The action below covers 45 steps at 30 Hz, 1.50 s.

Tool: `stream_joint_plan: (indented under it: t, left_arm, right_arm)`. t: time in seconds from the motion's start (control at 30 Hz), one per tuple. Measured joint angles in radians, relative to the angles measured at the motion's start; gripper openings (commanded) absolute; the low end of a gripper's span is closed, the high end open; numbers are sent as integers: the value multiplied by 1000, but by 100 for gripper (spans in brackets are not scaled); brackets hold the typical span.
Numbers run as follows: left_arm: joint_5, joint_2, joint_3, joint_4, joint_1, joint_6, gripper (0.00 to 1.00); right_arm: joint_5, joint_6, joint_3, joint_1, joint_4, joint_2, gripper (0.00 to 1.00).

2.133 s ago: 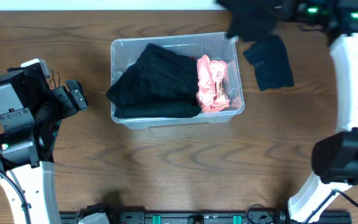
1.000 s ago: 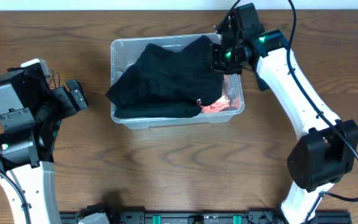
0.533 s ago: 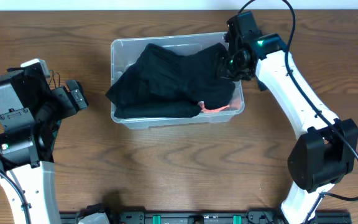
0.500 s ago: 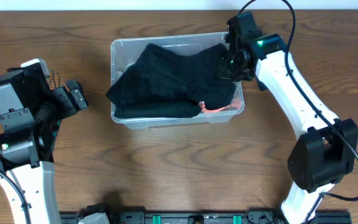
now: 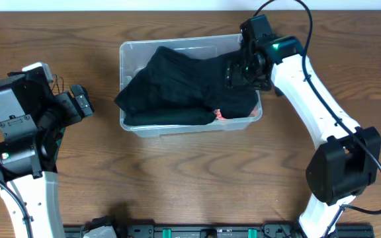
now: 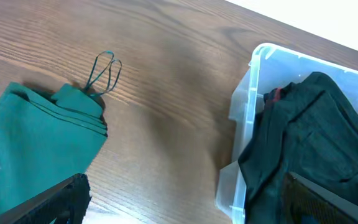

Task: Pack container
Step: 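Carry the black clothing over the bin and lower it onto the sweatshirt, then release the black clothing and move the right gripper toward the navy clothing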

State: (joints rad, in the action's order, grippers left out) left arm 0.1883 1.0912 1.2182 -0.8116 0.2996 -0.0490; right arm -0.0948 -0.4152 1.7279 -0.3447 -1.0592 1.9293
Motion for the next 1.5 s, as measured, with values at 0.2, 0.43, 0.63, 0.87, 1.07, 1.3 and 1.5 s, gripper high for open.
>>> stream_joint_plan:
  t: [0.2,0.43,0.63,0.87,1.07,1.3,1.5]
  left_arm:
    - [0,0,0,0,0,0,98]
    - [0,0,0,0,0,0,98]
    - [0,0,0,0,0,0,98]
    - [0,0,0,0,0,0,98]
    - [0,0,0,0,0,0,98]
    - [0,0,0,0,0,0,98]
    - [0,0,0,0,0,0,98]
  right_arm:
    - [68,40,214,6,-98,-28,59]
    - [111,90,391,-18,-157,-158,1]
    - [211,117,360,-117,-189,-96,1]
    - [326,109,312,-172,-243,128,1]
    - [371,97,306,-172,-255,209,1]
    - [375,71,296,-172,-247,228,1]
    - [319,60,251,-172,-204,254,1]
